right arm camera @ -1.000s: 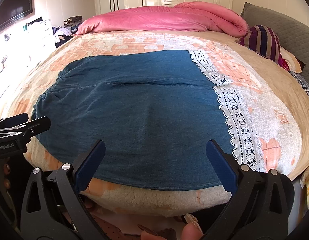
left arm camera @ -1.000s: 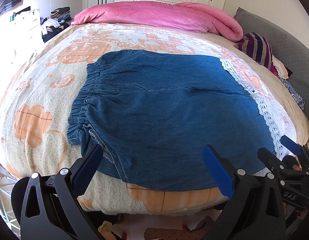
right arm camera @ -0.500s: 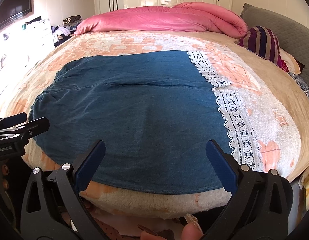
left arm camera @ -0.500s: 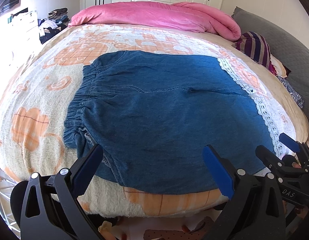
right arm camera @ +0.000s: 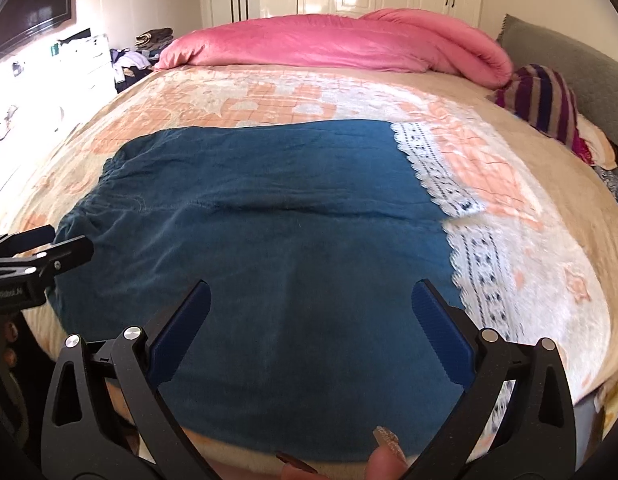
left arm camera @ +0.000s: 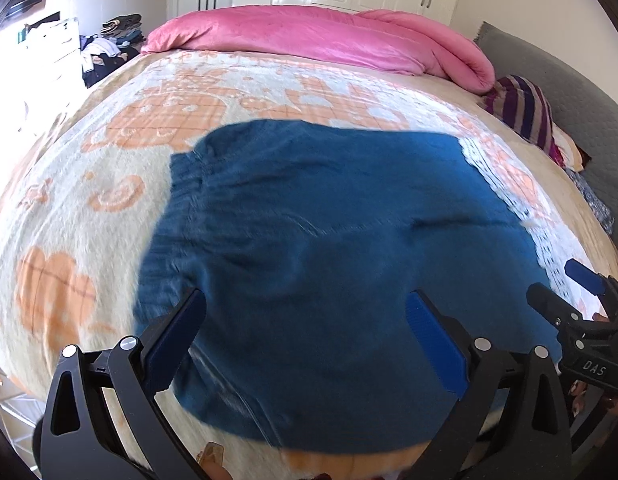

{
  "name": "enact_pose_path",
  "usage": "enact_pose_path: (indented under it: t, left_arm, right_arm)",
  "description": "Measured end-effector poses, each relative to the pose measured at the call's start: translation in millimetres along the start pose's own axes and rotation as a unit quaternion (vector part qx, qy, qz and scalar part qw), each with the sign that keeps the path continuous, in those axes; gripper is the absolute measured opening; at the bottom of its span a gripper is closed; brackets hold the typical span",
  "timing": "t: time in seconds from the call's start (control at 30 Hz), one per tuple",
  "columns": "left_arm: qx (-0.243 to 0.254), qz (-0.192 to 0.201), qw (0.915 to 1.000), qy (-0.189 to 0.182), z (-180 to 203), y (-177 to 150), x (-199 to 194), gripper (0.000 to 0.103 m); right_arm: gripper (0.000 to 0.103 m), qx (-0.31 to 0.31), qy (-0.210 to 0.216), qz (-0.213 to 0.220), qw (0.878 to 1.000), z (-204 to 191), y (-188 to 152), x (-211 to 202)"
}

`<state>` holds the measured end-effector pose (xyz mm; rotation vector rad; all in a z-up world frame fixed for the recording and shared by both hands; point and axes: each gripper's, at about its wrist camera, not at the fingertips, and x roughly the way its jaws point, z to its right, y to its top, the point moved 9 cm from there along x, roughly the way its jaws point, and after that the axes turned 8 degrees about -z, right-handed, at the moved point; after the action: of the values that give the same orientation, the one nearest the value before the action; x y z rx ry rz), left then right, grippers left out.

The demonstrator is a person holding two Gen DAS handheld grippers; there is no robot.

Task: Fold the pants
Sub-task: 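Grasp the elastic waistband with the left gripper while the right gripper grasps the waistband too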

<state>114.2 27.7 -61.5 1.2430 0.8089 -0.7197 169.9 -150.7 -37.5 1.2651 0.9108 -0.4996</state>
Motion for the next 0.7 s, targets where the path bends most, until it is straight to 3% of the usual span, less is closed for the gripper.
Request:
enact_pose_path:
  t: [0.33,0.47,0.7]
  left_arm:
    - [-0.028,-0.004,0.9993,0.026,-52.6,48.3,22.7,0.099]
    - [-0.034,-0.007,0.9983,0.048,-78.9,68.0,32.8,0.099]
    - [-0.046,-0.017,0.9976,0.049,-117.9,101.0,57.8,0.099]
  right_arm:
    - [0.095,-0.064,0.005,0.009,0.998,-26.7,64.0,30.1]
    - [0.095,-0.085,0.020,-0.002,0.996,-39.3,87.1,48.2]
    - [0.095,-0.114,0.066,-0.033,0.991,-71.5,125.0,89.4]
